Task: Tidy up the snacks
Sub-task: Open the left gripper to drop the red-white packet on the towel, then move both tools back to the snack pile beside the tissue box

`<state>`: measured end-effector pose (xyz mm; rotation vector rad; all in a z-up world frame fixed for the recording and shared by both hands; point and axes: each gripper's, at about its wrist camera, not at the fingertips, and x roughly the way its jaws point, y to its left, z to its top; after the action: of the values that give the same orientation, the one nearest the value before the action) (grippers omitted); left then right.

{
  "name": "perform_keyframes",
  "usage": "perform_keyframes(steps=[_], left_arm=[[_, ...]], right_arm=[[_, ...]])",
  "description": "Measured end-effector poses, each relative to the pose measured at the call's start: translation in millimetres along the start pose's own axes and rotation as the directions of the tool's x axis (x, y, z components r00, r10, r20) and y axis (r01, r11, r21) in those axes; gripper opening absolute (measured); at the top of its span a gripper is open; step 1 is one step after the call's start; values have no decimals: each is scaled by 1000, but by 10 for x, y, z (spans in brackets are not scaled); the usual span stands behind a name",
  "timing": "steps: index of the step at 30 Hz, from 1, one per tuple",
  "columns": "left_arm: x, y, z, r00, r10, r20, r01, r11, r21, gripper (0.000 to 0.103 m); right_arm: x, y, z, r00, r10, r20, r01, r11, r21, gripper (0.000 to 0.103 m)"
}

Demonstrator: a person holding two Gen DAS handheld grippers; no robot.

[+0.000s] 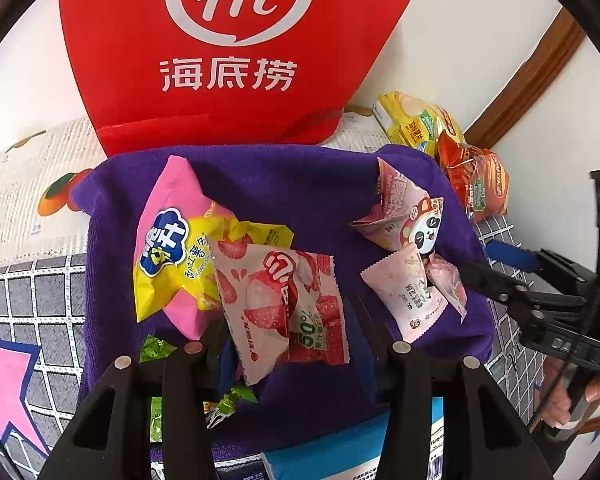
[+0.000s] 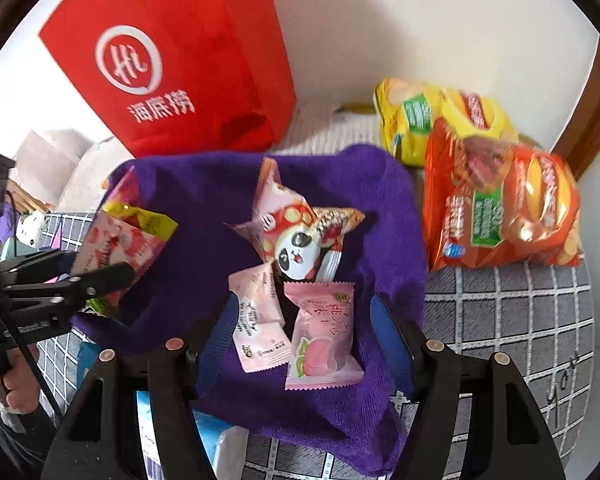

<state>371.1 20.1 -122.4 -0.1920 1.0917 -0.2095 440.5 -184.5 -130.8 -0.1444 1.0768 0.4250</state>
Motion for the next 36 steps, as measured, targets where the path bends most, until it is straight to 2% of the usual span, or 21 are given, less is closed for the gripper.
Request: perform_keyframes(steps=[3,7,12,17,23,30,36], left_arm=[[-6,-1,1,1000,-13,-3,13,1000,-2,48],[-50,-13,9,999,-34,-8,34,999,3,65],[-215,-32,10,998,-51,27,51,999,2,65],[-493,-70,-11,996,-47,81,46,999,19,65],[-761,-30,-207,995,-33,99,29,999,38,65],[-1104,186,-674,992,-25,124,22,1000,19,65],[-1261,294,-1134,992,-4,127,-2,999,43,65]], right_arm=[[-111,75,-18,1000,-16,19,17,1000,-23,68],[-302,146,-50,996,-56,75,60,997,-53,68],[-554,182,-72,979,-81,186,89,995,-40,68],[-788,258,-186,973,-82,217,88,996,-15,68],[-958,398,-609,978,-54,203,54,999,4,68],[-1028,680,-1299,985,-3,170,0,1000,16,68],[-957,778,-1971,989,45,144,-64,989,133,68]])
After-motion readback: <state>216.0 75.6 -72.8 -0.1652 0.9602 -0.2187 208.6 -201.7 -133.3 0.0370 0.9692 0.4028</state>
